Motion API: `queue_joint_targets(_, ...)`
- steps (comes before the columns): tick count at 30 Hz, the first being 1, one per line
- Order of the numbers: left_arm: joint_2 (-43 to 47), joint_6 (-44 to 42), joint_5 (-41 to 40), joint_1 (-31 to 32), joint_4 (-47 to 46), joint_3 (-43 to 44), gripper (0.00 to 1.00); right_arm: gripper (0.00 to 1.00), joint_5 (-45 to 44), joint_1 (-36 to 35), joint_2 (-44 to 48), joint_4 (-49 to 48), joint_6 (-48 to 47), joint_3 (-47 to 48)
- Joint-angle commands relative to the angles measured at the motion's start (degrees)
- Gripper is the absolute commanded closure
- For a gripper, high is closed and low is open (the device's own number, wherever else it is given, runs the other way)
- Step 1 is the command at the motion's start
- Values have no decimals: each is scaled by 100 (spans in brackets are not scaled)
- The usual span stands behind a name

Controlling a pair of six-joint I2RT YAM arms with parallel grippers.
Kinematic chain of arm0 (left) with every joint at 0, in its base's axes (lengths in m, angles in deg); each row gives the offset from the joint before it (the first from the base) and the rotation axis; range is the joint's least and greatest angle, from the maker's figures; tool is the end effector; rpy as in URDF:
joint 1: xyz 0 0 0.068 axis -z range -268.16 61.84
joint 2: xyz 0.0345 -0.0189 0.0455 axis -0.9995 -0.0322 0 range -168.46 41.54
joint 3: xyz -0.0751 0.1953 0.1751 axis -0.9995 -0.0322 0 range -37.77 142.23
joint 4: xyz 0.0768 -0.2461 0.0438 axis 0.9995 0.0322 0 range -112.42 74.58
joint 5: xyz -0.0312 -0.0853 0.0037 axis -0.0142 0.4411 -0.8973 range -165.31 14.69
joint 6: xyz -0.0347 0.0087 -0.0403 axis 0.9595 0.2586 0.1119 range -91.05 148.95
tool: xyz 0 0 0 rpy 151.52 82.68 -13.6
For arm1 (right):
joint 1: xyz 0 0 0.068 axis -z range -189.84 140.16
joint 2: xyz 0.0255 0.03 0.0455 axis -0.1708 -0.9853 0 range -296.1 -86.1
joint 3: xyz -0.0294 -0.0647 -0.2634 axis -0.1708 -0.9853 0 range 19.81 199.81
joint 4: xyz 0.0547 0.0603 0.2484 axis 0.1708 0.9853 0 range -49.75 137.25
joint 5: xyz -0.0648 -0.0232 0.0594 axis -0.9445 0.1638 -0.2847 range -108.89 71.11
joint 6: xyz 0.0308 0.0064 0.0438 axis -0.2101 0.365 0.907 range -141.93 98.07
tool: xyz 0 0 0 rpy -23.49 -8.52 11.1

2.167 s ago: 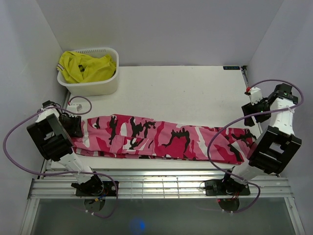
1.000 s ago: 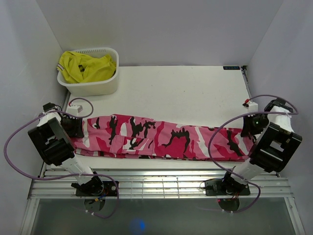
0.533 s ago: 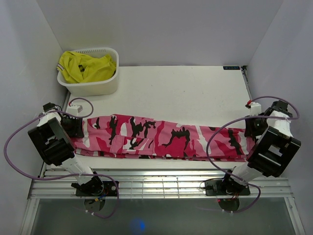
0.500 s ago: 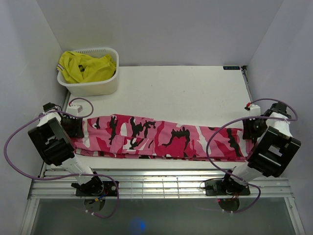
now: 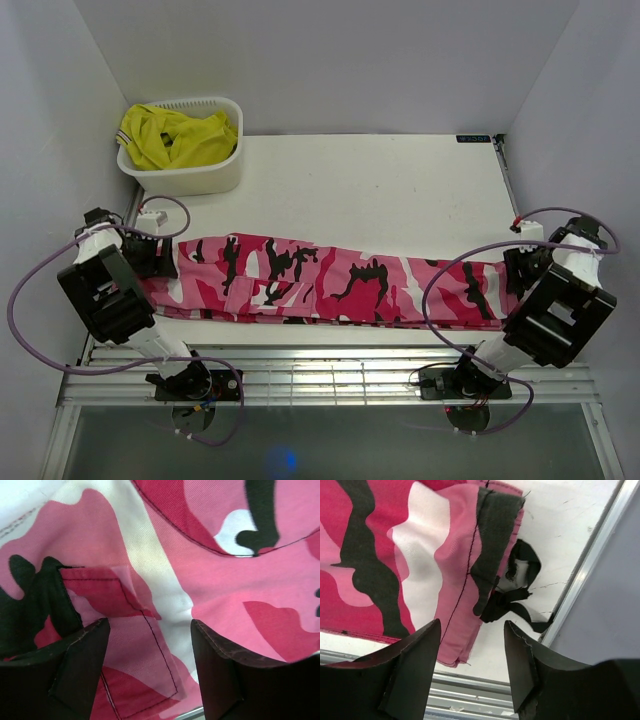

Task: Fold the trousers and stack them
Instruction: Fold the trousers

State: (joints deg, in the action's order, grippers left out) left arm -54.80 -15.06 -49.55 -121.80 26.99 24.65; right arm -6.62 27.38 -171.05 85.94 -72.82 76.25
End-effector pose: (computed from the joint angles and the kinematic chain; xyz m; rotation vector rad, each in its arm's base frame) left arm 0.2569 0.1524 0.1837 0.2844 2.7300 -0.3888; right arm 0.2198 -0.1574 0.2076 -0.3742 2.7706 -0.0538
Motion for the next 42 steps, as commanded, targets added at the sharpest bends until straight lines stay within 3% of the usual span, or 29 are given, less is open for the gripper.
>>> queue_joint_targets(1,501,59,482,-28,288,368,23,41,-23,23,-39,423,35,-45)
queue_joint_targets(3,659,85,623,-28,438,465,22,48,-41,23,-171,423,88,-177)
queue_joint_targets(4,729,85,658,-28,473,482,21,65,-67,23,-215,440,97,-204)
queue_joint_targets(7,975,16,738,-36,605,518,19,92,-137,93,-294,449,45,-169)
queue_joint_targets(18,1038,-503,580,-467,1308,562,18,92,-542,533,-787,132,-316,1035)
queue_joint_targets(21,959,-626,492,-827,1369,614,18,61,-297,471,-638,325,-272,1272)
queue_joint_targets(22,924,-635,465,-1036,1396,658,18,42,35,463,-533,535,-298,1307)
queue_joint_targets(23,871,-635,448,-1143,1457,702,18,38,160,349,-262,616,-298,1273)
queue_joint_targets(25,722,-662,544,-1449,1545,851,18,34,650,147,47,974,-421,1159)
queue_joint_targets(29,703,-662,615,-1627,1494,782,18,36,917,-1003,654,1117,-54,544)
queue_joint_targets(32,756,-276,545,-1627,1265,702,18,36,926,-1733,524,882,307,104)
queue_joint_targets(36,704,436,666,-1802,1168,869,18,38,681,-2025,-47,381,519,-300)
queue_joint_targets(42,791,1157,1063,-2146,1247,983,14,40,-628,-1893,-847,-551,247,-696)
